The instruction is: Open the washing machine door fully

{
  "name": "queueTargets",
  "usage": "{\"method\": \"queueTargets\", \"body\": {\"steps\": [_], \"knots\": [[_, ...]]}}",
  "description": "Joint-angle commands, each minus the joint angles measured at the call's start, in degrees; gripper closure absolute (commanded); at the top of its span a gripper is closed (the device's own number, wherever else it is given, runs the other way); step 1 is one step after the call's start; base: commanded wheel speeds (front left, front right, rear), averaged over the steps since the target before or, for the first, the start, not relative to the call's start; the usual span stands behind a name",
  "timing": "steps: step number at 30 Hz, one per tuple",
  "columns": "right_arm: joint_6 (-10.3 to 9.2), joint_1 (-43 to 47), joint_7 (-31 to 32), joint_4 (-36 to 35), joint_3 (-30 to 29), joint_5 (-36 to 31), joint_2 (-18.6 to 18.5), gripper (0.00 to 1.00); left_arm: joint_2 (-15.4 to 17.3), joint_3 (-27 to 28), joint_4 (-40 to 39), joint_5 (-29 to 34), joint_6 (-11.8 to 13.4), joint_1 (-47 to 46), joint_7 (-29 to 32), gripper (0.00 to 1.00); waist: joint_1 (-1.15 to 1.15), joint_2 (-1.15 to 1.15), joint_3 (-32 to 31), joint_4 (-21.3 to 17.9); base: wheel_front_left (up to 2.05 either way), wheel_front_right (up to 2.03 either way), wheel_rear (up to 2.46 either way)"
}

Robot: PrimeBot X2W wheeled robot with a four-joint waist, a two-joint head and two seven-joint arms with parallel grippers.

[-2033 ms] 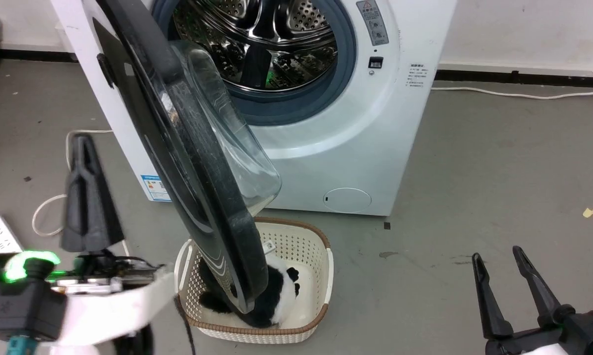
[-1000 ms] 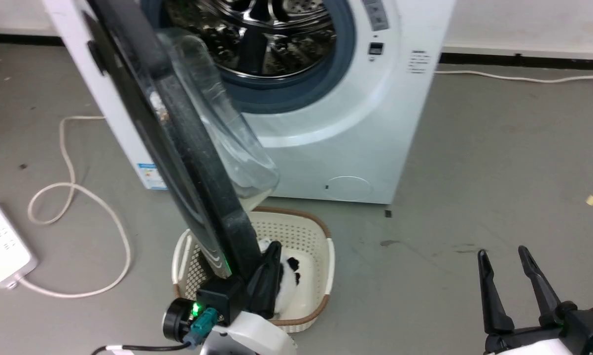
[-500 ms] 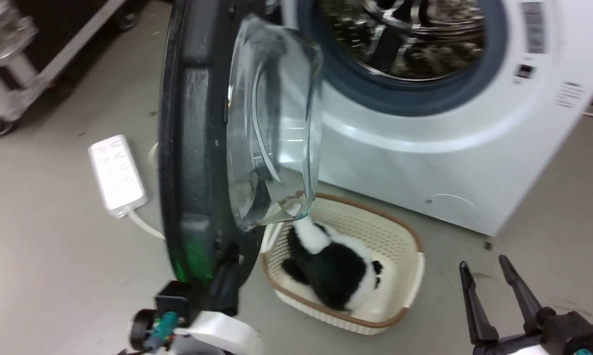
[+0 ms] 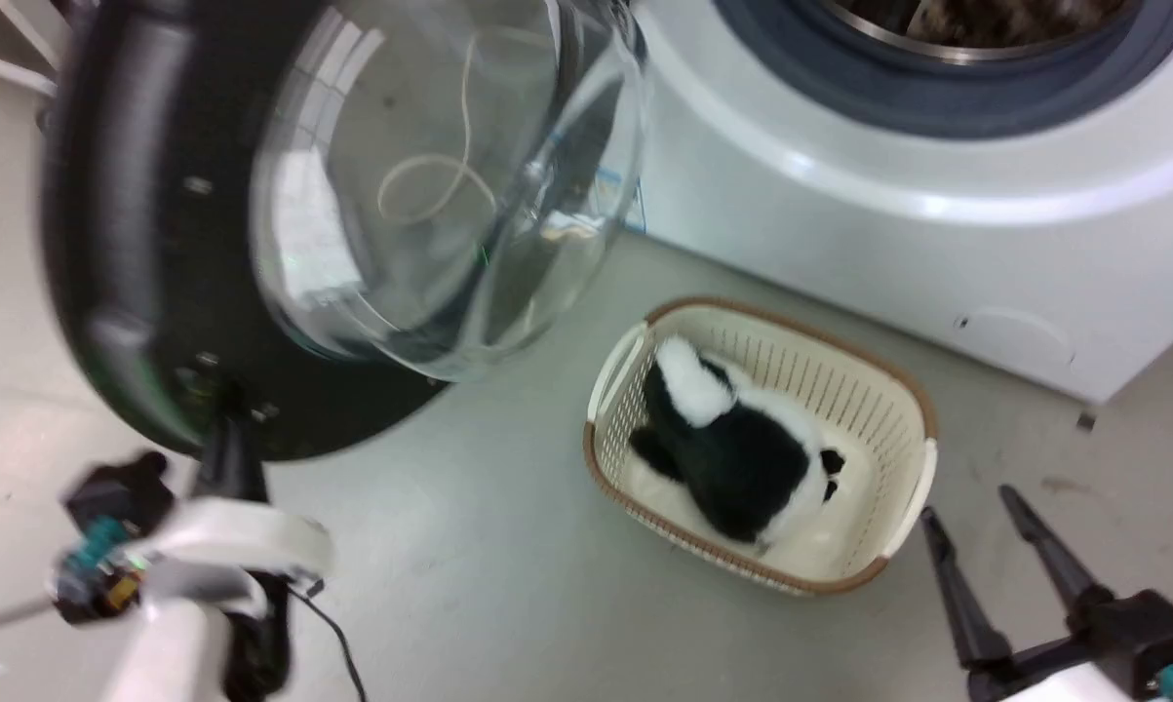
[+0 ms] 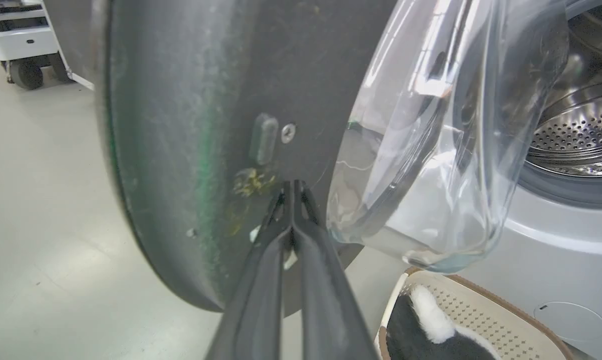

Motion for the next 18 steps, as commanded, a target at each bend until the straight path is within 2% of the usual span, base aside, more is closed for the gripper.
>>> {"method": "queueTargets", "body": {"steps": [1, 3, 4, 5, 9, 18], "knots": [[0.05, -1.0, 0.6, -1.3, -0.4, -0.4, -1.1, 0.0, 1.5, 1.2, 1.3, -0.9, -0.7, -2.6, 0.4, 1.0, -0.01, 0.0, 3.5, 0.3, 0.0, 0.0, 0.0], [0.05, -1.1, 1.1, -2.0, -0.6, -0.4, -1.6, 0.0, 2.4, 2.0, 2.3, -1.6, -1.2, -3.9, 0.8, 1.0, -0.01, 0.0, 4.6, 0.1, 0.0, 0.0, 0.0], [0.05, -1.4, 2.1, -3.5, -1.0, -0.5, -2.5, 0.0, 4.0, 3.9, 4.4, -3.1, -1.9, -6.7, 1.1, 1.0, -0.01, 0.0, 6.5, -0.2, 0.0, 0.0, 0.0], [0.05, -1.4, 2.1, -3.5, -1.0, -0.5, -2.5, 0.0, 4.0, 3.9, 4.4, -3.1, -1.9, -6.7, 1.1, 1.0, -0.01, 0.0, 6.5, -0.2, 0.0, 0.0, 0.0], [0.05, -1.7, 3.9, -6.5, -2.1, -0.5, -4.2, 0.0, 8.0, 7.4, 10.8, -5.7, -3.3, -13.3, 1.4, 1.0, -0.01, 0.0, 10.1, -1.2, 0.0, 0.0, 0.0], [0.05, -2.5, 5.0, -8.6, -2.9, -0.3, -5.1, 0.0, 12.8, 10.6, 22.4, -7.9, -6.2, -21.6, 0.4, 1.0, -0.01, 0.0, 12.5, -2.9, 0.0, 0.0, 0.0]]}}
